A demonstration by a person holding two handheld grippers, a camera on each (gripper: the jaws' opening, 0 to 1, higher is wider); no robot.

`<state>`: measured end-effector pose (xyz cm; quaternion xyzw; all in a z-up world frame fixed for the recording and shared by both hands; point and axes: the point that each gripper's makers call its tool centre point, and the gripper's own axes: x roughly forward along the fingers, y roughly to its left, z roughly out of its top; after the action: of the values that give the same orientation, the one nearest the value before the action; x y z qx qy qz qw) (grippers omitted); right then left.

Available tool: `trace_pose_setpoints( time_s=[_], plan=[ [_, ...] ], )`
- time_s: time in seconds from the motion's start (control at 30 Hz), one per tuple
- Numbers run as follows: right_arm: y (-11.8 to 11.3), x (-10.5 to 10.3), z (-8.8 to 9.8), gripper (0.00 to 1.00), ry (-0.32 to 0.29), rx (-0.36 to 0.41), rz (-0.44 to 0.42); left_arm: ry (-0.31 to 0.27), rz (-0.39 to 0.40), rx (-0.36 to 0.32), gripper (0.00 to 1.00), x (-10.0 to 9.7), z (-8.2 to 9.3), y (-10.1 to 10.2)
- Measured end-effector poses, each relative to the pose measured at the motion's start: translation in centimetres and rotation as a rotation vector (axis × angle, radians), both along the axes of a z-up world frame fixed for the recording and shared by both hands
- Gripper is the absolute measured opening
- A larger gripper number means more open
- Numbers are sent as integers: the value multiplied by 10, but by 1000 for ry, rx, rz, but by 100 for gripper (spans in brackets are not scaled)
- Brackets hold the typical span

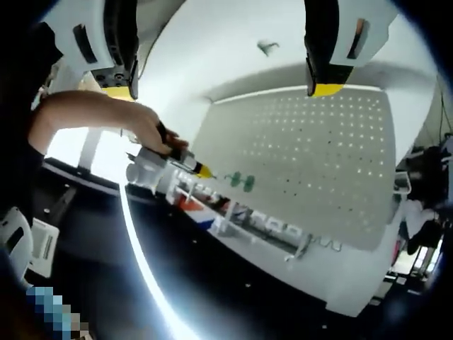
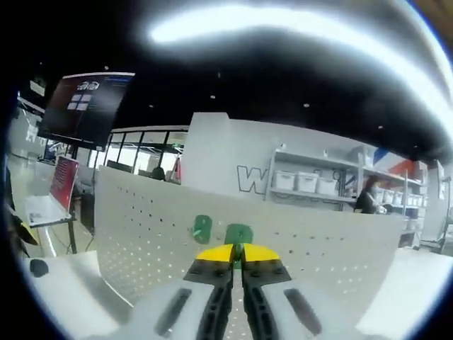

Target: Insert the hook assembly into the mounting plate slot until the hook locks in place.

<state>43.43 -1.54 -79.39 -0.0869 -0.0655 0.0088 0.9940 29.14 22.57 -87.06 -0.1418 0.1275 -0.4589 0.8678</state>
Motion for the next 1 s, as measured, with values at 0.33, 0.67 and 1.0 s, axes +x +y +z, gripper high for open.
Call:
trace_pose_setpoints(
  time_s=[0.33,0.67,1.0],
  plan=[
    [-28,15,6,0,-30,8,-55,18,19,16,100,6,-7,6],
    [-36,29,4,0,-41,36,-62,37,40,20,99,10,-13,10],
    [-39,45,-2,0,-43,13,-76,54,45,35,95,18,-20,11]
  ],
)
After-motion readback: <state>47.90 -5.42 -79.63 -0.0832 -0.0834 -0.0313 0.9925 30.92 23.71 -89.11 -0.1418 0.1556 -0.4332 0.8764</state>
